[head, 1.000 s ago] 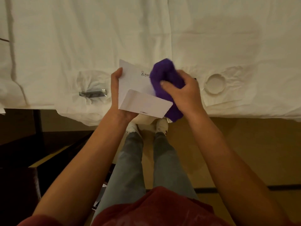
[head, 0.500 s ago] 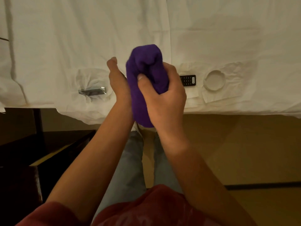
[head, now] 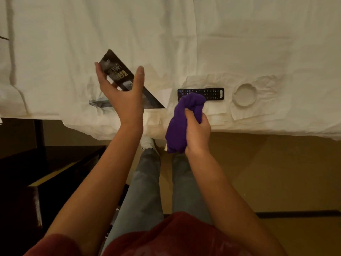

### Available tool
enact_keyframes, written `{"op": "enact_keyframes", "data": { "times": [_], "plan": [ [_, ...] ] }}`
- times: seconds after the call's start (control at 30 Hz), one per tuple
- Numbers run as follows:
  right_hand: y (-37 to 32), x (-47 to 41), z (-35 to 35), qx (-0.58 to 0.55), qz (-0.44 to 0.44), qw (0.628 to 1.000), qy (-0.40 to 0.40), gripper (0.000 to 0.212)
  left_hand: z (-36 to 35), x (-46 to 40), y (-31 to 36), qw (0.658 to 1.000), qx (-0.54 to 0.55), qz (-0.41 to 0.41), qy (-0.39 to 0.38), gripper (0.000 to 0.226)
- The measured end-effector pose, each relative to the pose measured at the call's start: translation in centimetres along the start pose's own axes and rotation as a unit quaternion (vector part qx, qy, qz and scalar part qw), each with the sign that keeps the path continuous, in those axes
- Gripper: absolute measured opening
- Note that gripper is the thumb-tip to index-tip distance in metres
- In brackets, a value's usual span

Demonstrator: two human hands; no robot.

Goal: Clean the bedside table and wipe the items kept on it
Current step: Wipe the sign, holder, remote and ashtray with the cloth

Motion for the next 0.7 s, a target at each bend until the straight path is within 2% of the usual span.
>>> {"op": "enact_keyframes", "data": {
  "times": [0.13, 0.23, 0.33, 0.47, 0.7],
  "plan": [
    [0.1, -1.3, 2.6, 0.006, 0.008, 1.0, 0.01, 0.007, -0.7, -2.3, -0.6, 0.982, -0.136, -0.133, 0.002, 0.125],
    [0.0, -2.1, 4.2, 0.015, 0.018, 0.999, 0.025, 0.006, -1.8, -2.4, -2.1, 0.956, -0.228, -0.184, -0.009, 0.127],
    [0.1, -2.7, 5.1, 0.012, 0.021, 0.999, 0.028, 0.01, -2.2, -1.4, -3.6, 0.945, -0.265, -0.191, -0.023, 0.128],
    [0.2, -3.0, 5.4, 0.016, 0.028, 0.999, 0.016, 0.009, -1.3, -0.8, -3.1, 0.936, -0.291, -0.199, 0.003, 0.132],
    [-0.3, -3.1, 4.8, 0.024, 0.041, 0.999, -0.004, 0.005, 0.0, 1.0, -2.7, 0.932, -0.329, -0.156, -0.004, 0.138]
  ]
}}
Point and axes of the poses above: each hand's wrist, its own x-axis away from the middle knuckle, its own z-axis out of the back of the hand, y = z × x, the point moved 8 cm from there along -x, towards the middle knuckle, and after that the axes turned 12 degrees about -z, right-handed, at the moved point
